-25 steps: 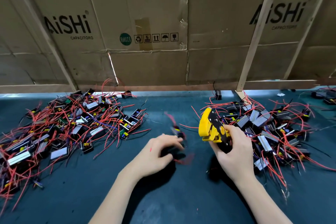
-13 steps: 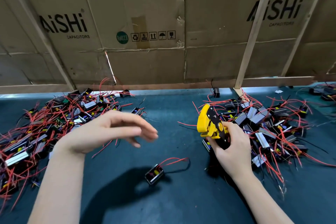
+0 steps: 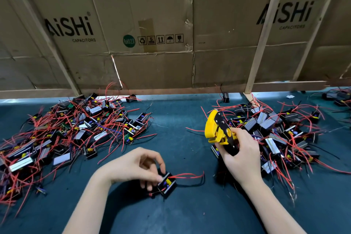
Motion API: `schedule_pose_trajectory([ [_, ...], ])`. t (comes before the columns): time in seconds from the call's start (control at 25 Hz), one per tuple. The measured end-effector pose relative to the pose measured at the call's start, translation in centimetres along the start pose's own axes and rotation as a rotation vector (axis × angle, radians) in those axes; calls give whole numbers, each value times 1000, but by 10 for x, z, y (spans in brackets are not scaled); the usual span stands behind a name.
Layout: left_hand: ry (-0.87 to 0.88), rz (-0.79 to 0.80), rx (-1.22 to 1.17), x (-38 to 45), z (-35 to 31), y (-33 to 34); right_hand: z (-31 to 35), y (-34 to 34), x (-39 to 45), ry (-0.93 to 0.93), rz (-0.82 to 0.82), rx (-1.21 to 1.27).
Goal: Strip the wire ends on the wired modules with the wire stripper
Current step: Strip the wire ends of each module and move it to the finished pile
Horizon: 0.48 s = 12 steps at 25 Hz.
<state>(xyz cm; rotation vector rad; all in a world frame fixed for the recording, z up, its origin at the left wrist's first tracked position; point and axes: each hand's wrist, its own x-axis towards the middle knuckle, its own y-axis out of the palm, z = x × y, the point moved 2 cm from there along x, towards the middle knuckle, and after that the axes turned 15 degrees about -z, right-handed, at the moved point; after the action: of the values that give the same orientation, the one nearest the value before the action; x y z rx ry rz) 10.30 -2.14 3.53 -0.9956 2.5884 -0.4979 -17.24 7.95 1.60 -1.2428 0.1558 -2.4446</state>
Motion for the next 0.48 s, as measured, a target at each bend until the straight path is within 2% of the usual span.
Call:
schedule_pose_trajectory([
  [0.16, 47, 42, -35, 23, -10, 6, 1, -1, 0, 7, 1, -1],
  [0.36, 120, 142, 146, 34, -23, 25, 0, -2, 0, -1, 4, 3],
  [0.48, 116, 107, 338, 35, -27, 37, 1, -2, 0, -12, 8, 4],
])
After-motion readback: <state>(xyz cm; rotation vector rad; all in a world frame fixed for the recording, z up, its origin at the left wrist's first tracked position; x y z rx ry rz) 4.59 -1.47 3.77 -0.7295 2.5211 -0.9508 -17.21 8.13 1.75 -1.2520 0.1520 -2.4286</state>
